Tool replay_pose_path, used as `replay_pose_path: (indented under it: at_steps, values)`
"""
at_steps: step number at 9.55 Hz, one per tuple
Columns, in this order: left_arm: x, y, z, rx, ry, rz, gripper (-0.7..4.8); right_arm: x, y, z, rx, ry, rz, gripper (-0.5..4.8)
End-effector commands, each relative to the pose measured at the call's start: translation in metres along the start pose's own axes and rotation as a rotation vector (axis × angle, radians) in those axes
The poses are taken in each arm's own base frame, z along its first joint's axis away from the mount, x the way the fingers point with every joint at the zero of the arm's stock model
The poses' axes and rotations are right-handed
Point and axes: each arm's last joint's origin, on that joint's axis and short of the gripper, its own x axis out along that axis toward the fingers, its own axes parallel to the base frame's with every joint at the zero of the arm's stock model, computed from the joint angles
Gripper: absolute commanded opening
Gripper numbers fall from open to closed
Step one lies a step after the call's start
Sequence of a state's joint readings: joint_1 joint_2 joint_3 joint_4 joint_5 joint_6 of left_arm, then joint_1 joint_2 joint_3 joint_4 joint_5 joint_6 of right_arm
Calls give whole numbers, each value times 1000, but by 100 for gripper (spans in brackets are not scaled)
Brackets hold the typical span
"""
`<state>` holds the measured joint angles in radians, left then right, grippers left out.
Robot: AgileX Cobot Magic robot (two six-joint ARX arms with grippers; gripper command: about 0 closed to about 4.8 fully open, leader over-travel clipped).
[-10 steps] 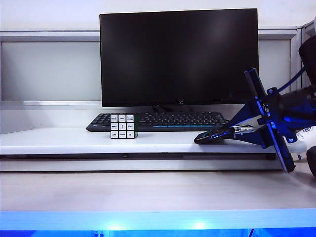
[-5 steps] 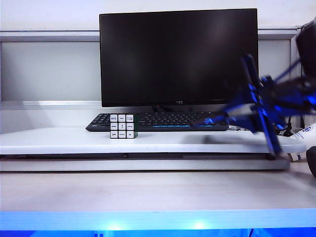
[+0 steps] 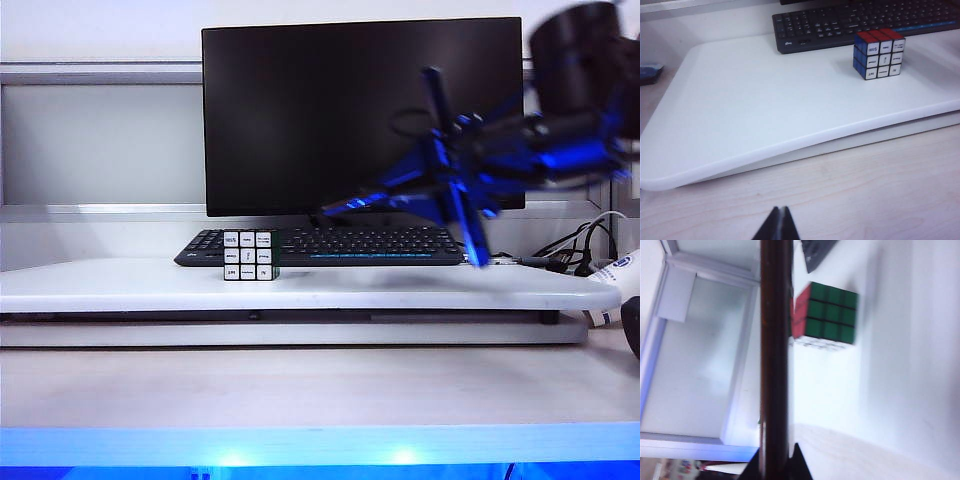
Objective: Put the phone on top of the Rubik's Cube.
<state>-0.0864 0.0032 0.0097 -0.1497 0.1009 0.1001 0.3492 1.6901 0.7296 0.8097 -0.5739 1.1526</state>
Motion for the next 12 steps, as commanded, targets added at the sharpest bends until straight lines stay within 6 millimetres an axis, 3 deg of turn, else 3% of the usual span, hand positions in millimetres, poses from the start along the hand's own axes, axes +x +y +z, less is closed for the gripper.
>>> replay_pose_path:
  at_steps: [1, 4, 9, 12]
  values:
    - [0, 1, 1, 7, -16, 18, -6, 16, 24, 10, -100, 0, -9, -7]
    - [0, 1, 1, 7, -16, 25, -6, 30, 51, 25, -158, -20, -46, -7]
    - [0, 1, 2, 7, -19, 40, -6, 47, 58, 15, -184, 2, -100, -7]
    - [0, 1, 2, 6, -20, 37, -6, 71, 62, 17, -172, 29, -60, -7]
